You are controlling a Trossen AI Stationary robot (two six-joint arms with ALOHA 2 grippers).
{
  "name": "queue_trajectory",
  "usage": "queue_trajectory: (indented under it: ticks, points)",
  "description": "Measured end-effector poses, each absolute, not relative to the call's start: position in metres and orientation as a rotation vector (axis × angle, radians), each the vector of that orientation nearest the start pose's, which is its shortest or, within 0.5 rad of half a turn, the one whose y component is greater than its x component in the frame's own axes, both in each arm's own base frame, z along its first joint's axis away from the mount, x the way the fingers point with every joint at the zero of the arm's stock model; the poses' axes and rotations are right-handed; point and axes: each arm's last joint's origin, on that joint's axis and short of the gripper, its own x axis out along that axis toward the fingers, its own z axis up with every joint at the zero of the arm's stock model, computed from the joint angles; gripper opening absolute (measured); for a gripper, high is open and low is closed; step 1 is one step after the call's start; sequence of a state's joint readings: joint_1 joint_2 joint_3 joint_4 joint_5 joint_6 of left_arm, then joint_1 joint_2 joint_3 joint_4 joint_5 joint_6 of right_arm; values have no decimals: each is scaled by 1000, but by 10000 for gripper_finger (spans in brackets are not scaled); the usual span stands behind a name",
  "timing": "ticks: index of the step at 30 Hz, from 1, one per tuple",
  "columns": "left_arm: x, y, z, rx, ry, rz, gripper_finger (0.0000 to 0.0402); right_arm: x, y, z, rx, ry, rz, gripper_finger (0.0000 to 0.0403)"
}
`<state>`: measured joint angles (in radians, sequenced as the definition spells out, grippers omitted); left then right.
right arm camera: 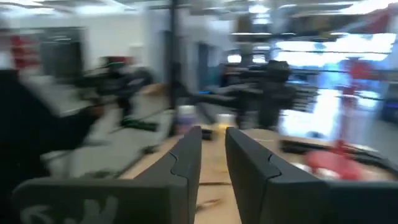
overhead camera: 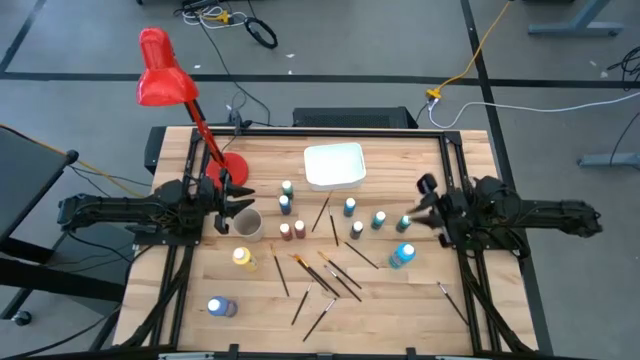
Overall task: Pick & Place Paint Supplies
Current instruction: Put the large light blue paint bottle into the white bin
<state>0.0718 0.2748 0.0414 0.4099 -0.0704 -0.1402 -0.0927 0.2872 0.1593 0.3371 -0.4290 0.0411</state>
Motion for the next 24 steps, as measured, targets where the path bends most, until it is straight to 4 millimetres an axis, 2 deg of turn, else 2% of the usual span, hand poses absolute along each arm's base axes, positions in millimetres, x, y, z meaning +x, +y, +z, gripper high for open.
queue_trajectory:
  ticks: [7, 10, 14, 18, 24]
  points:
    - [113, 10, 194, -137, -186, 126, 139, 126, 16, 226, -38, -219, 497, 138]
    - [113, 10, 194, -137, -186, 126, 139, 134, 24, 217, -18, -134, 591, 168]
    - [113, 10, 194, -137, -185, 126, 139, 143, 30, 202, -41, -27, 632, 196]
    - [113, 10, 194, -137, -185, 126, 139, 148, 33, 194, -53, 26, 652, 209]
    - [113, 10, 194, -137, -185, 126, 139, 153, 36, 183, -71, 101, 701, 205]
